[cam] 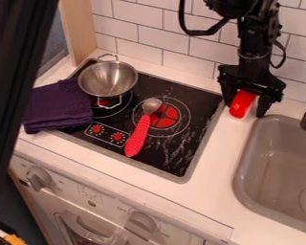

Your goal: Moving the object at the upper right side.

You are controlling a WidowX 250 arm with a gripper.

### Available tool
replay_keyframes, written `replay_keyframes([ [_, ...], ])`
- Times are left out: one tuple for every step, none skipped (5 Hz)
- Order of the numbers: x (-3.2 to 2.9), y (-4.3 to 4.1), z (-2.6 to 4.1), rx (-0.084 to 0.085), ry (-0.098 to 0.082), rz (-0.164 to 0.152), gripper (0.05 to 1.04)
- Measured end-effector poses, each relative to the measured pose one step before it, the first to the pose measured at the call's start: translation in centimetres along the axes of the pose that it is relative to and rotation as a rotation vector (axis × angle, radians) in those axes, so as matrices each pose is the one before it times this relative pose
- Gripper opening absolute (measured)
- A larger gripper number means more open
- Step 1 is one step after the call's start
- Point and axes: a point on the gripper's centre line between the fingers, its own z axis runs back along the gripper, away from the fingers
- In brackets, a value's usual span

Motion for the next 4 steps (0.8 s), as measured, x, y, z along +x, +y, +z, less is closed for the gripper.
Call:
replay_keyframes([
  [-0.490, 0.638, 1.426, 0.0428, 0.0258, -0.0022, 0.999],
  [0.534, 0.077, 4.131, -0.0027, -0.0736, -0.0161, 0.999],
  [-0.308, 0.637, 3.079, 0.0068, -0.0431, 0.0091, 0.999],
  [-0.134, 0.798, 3.238, -0.0106, -0.0579, 0.0088, 0.999],
])
